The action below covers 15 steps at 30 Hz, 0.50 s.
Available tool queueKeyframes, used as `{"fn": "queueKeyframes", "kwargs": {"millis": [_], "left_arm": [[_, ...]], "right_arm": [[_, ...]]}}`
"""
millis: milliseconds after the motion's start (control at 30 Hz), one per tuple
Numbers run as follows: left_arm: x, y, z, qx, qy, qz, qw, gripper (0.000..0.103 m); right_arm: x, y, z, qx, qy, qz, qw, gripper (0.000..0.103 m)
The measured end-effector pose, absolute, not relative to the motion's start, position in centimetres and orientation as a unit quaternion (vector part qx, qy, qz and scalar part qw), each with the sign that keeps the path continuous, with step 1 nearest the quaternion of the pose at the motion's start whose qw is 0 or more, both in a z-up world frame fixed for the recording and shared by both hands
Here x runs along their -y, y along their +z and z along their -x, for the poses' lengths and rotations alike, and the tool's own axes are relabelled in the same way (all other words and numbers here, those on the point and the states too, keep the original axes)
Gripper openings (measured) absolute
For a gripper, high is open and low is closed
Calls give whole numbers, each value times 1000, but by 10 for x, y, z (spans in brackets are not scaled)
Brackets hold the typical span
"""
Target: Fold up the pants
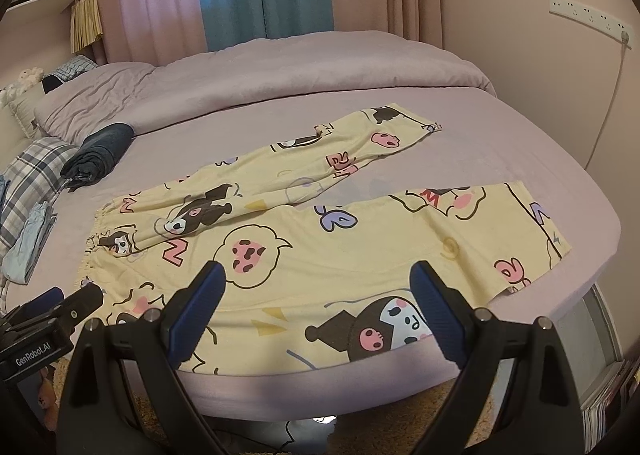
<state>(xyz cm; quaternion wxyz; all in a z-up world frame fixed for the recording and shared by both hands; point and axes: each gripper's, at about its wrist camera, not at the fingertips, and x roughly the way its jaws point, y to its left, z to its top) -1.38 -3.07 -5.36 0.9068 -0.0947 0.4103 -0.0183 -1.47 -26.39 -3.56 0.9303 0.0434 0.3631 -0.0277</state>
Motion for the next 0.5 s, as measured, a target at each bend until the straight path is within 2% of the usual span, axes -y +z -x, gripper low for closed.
{"fn": "queueKeyframes", "kwargs": {"millis": [500], "left_arm": [[32, -58, 7, -419, -25, 94, 903, 99]], "right_arm": [[282, -42, 13, -377, -42, -60, 923, 93]]}}
